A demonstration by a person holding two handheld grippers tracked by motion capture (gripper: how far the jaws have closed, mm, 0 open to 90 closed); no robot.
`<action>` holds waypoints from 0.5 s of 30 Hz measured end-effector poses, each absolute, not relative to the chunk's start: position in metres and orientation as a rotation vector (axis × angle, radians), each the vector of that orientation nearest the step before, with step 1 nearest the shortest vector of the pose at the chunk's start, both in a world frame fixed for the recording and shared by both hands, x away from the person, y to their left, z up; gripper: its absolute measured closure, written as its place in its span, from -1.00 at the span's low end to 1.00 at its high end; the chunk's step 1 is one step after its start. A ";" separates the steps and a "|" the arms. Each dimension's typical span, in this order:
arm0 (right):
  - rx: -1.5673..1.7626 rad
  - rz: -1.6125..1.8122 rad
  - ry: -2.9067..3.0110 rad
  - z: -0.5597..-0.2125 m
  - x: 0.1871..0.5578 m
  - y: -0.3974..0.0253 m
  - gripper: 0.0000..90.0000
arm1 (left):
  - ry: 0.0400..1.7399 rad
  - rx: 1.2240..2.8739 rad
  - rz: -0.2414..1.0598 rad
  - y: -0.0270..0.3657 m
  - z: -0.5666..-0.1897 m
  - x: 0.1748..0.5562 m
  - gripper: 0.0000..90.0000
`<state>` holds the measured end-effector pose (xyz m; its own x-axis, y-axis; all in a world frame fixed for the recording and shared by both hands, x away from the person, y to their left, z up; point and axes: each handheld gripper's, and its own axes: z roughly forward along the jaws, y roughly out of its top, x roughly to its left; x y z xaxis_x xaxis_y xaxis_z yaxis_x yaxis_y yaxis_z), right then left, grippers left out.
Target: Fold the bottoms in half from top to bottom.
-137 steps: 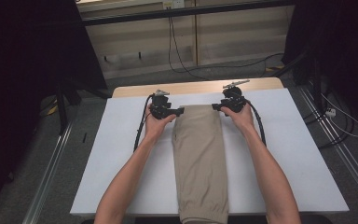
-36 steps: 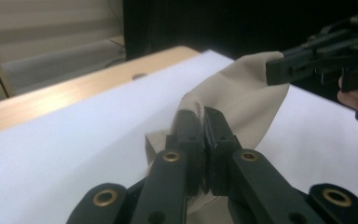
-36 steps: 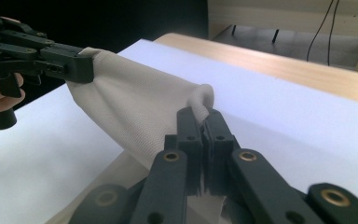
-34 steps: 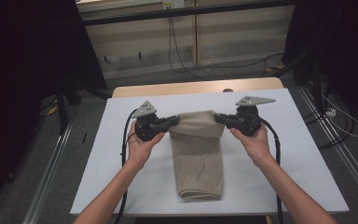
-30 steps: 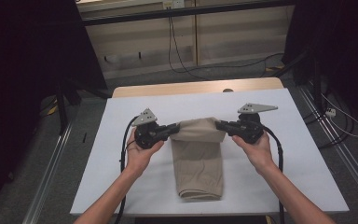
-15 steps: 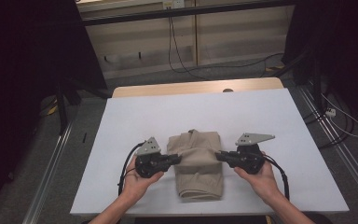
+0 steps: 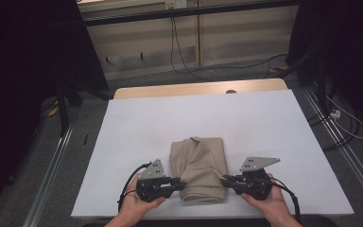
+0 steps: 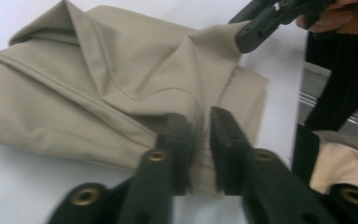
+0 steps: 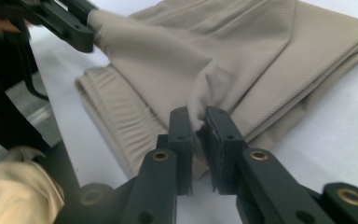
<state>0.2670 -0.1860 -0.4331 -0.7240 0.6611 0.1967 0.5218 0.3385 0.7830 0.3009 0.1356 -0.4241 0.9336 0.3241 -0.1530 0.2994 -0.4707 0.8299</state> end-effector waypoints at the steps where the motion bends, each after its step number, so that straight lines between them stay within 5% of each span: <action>1: 1.078 1.327 2.441 -0.433 0.264 -0.185 0.70 | 0.437 2.073 0.010 0.137 -0.422 0.300 0.64; 4: 1.075 1.288 2.437 -0.429 0.260 -0.184 0.42 | 0.430 2.047 0.026 0.139 -0.412 0.302 0.55; 8: 1.067 1.308 2.407 -0.421 0.264 -0.186 0.29 | 0.444 1.983 0.040 0.136 -0.403 0.316 0.47; 13: 1.045 1.318 2.402 -0.421 0.280 -0.179 0.29 | 0.475 1.977 0.073 0.127 -0.403 0.334 0.39; 15: 1.049 1.314 2.428 -0.427 0.286 -0.174 0.51 | 0.483 2.071 0.067 0.118 -0.412 0.337 0.38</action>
